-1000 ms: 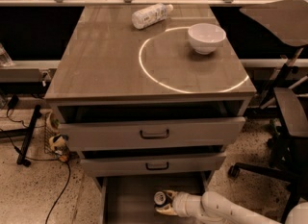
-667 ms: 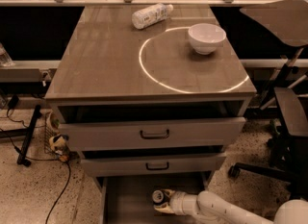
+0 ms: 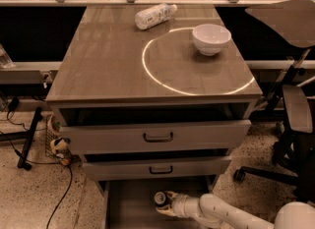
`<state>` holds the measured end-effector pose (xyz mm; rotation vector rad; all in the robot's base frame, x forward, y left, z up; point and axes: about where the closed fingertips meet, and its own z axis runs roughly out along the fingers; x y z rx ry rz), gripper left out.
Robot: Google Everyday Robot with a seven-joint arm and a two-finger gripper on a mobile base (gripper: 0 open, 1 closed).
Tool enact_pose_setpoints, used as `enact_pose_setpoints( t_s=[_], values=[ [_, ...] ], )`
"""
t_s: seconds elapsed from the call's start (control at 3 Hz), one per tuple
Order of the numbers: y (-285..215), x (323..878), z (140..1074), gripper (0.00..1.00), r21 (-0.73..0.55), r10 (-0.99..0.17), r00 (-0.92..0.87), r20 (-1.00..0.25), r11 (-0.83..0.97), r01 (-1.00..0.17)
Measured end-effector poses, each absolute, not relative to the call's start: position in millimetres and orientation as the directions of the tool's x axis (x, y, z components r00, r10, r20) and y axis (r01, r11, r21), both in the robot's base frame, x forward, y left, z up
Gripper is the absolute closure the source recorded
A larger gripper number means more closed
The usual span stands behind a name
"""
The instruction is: Place pepsi can into bottom drawer
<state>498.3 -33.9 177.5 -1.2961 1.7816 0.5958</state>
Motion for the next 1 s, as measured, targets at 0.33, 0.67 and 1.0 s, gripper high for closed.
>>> enact_pose_setpoints(
  t_s=[0.33,0.67,1.0],
  values=[
    [-33.7,499.1,175.0,0.01,-0.082,-0.538,-0.13,-0.833,0.352,-0.932],
    [-37.9,494.4,170.4,0.0,-0.064,-0.538,-0.152,-0.829,0.363,-0.93],
    [-51.8,485.1,177.0,0.0,-0.041,-0.532,-0.18,-0.828,0.376,-0.926]
  ],
)
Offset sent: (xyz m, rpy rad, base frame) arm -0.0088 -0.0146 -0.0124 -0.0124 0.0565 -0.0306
